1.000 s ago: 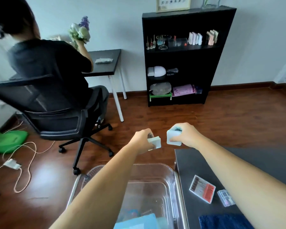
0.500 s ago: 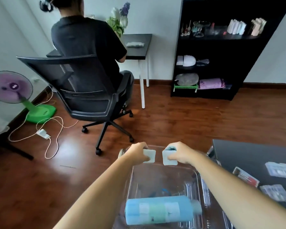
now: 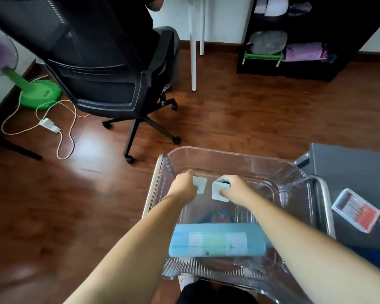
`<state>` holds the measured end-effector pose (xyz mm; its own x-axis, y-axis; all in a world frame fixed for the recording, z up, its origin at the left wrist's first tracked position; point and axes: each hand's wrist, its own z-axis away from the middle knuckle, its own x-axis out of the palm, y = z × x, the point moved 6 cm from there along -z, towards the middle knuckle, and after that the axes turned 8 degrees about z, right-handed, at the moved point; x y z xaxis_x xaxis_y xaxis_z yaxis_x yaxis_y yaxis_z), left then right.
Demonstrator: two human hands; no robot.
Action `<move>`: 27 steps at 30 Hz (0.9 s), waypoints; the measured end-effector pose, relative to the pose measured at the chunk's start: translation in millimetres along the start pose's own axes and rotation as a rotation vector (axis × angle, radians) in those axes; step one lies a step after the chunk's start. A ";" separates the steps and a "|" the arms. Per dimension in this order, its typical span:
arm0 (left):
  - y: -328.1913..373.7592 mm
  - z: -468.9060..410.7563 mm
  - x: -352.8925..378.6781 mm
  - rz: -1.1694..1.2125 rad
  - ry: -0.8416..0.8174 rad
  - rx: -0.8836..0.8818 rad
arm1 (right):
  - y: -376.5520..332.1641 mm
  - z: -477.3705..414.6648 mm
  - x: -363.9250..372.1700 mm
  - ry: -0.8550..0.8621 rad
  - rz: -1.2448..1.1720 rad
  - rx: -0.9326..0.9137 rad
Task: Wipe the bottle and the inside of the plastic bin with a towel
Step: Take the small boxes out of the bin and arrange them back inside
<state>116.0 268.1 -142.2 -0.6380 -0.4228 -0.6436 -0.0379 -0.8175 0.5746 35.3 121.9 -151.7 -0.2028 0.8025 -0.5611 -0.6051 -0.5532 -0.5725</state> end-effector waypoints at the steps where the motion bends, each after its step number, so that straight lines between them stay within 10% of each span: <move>1: -3.5 -2.9 2.4 -0.001 0.000 -0.008 | 1.3 -4.1 3.7 0.010 -0.007 -0.005; 27: -9.4 -25.1 11.9 -0.441 0.116 0.226 | 7.4 -25.4 23.8 0.230 0.482 -0.169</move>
<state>128.1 260.9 -168.0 -0.4346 -0.1075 -0.8942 -0.4580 -0.8285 0.3222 45.6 131.2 -184.5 -0.2410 0.3908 -0.8884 -0.3497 -0.8888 -0.2962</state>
